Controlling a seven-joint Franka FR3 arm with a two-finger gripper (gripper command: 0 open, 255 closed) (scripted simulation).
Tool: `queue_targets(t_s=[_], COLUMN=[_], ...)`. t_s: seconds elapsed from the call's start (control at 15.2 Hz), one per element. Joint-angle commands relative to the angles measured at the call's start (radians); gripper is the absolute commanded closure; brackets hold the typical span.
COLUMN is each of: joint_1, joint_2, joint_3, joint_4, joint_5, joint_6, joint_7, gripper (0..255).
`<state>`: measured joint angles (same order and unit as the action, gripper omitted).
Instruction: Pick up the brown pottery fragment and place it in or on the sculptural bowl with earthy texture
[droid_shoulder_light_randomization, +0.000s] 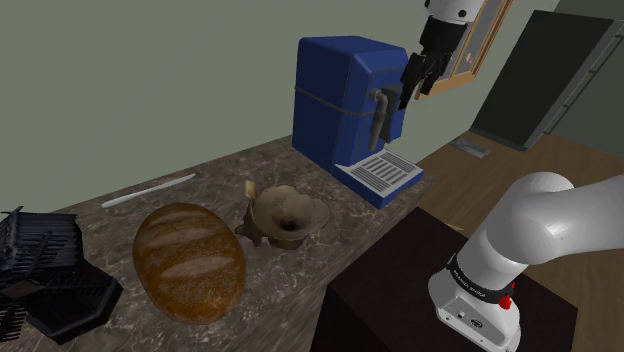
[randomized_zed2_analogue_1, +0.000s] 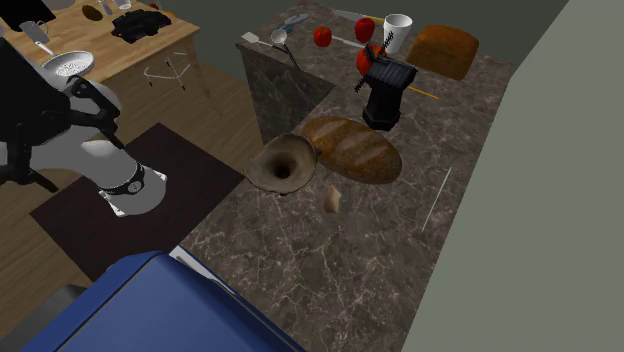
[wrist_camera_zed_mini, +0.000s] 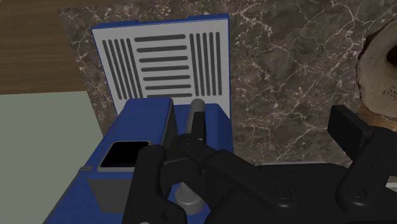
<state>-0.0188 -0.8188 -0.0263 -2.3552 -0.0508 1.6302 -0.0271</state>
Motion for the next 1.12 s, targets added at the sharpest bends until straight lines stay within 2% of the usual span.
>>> queue_targets(t_s=[0.0,0.53,0.79,1.06], joint_1=[0.0,0.004,-0.007,-0.033], joint_2=[0.0,0.107,0.212,0.348], joint_3=[0.0,0.241,0.361,0.481], joint_4=[0.0,-0.038,-0.013,0.043], joint_5=[0.0,0.051,0.053,0.026], joint_6=[0.0,0.119,0.174,0.22], joint_7=[0.0,0.314,0.476,0.648], gripper=[0,0,0,0])
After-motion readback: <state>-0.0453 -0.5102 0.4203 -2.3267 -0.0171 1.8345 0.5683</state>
